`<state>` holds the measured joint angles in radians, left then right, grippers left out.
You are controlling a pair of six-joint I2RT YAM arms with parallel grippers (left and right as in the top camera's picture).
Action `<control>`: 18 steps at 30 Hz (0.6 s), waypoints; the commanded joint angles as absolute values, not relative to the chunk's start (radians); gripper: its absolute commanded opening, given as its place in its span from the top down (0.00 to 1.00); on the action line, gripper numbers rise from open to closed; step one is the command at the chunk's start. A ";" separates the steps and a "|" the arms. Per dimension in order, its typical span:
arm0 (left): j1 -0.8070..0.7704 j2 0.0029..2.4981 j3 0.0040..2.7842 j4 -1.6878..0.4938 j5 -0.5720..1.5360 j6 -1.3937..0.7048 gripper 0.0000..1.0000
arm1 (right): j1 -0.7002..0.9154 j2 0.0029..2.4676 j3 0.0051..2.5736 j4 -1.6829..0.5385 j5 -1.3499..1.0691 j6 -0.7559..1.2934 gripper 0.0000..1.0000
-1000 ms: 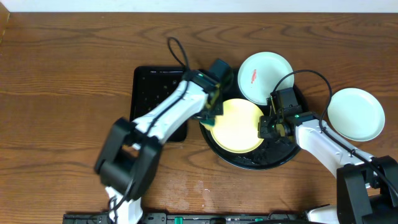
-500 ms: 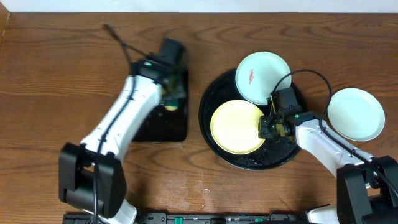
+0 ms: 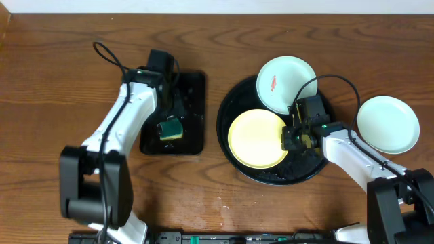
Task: Clean dirty plates on tray and stack at the side
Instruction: 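Return the sponge to the black rectangular tray with the left gripper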
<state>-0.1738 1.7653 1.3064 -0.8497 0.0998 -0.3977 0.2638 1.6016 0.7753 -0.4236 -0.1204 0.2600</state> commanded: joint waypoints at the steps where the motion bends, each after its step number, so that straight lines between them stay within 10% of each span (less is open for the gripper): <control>1: -0.171 1.633 1.365 -0.875 0.135 -0.381 0.34 | 0.260 1.596 0.836 -0.468 -0.159 0.201 0.99; 18: -0.171 1.166 1.365 -0.905 0.135 -0.374 0.19 | 0.326 1.570 1.280 -0.570 -0.128 0.153 0.99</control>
<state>-0.1738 1.1938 1.3483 -0.9020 0.1291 -0.3843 0.2840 1.5940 1.2030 -0.5877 -0.1223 0.1631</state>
